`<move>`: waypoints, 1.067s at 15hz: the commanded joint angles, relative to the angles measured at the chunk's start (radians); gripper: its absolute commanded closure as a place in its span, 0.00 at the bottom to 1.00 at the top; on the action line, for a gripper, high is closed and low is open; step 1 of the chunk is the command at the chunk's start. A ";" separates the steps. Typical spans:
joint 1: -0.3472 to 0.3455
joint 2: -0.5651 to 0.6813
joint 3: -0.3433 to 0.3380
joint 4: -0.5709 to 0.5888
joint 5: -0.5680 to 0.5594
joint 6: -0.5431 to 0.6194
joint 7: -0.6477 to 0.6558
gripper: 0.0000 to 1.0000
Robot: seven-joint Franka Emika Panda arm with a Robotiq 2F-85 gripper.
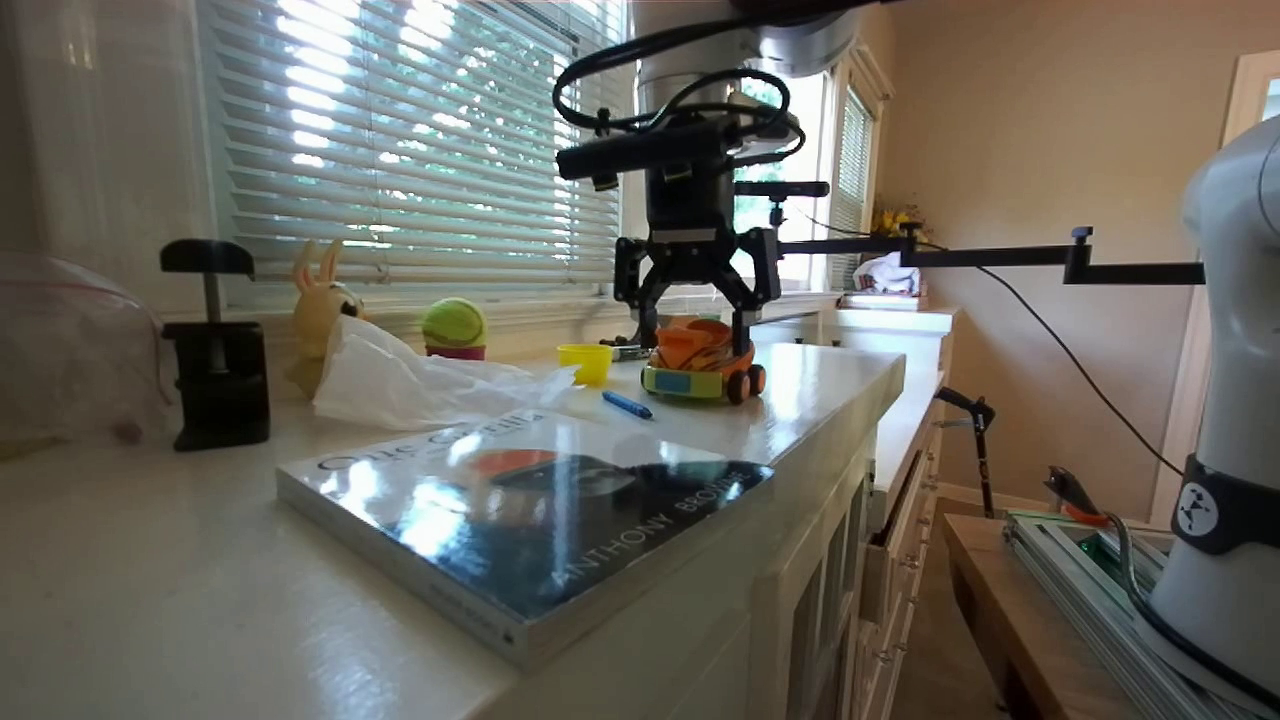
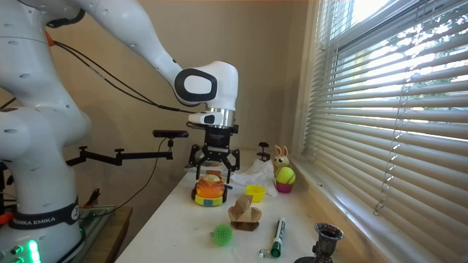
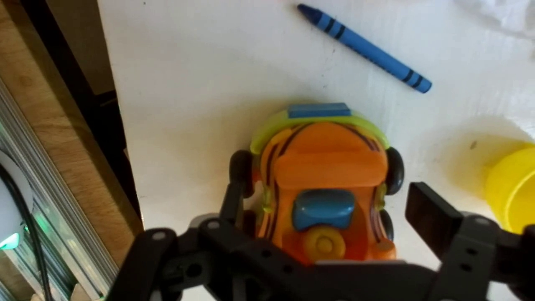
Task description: Turn the toy car so that its facing the opposite direction
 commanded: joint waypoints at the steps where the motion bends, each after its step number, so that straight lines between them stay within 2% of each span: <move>1: -0.003 -0.030 0.000 -0.015 -0.010 0.018 0.029 0.00; 8: 0.032 -0.067 0.042 0.066 0.002 -0.073 0.028 0.00; 11: 0.057 -0.078 0.042 0.118 0.036 -0.150 -0.027 0.00; 13: 0.091 -0.076 0.008 0.161 0.100 -0.250 -0.179 0.00; 16: 0.095 -0.085 -0.015 0.199 0.120 -0.356 -0.355 0.00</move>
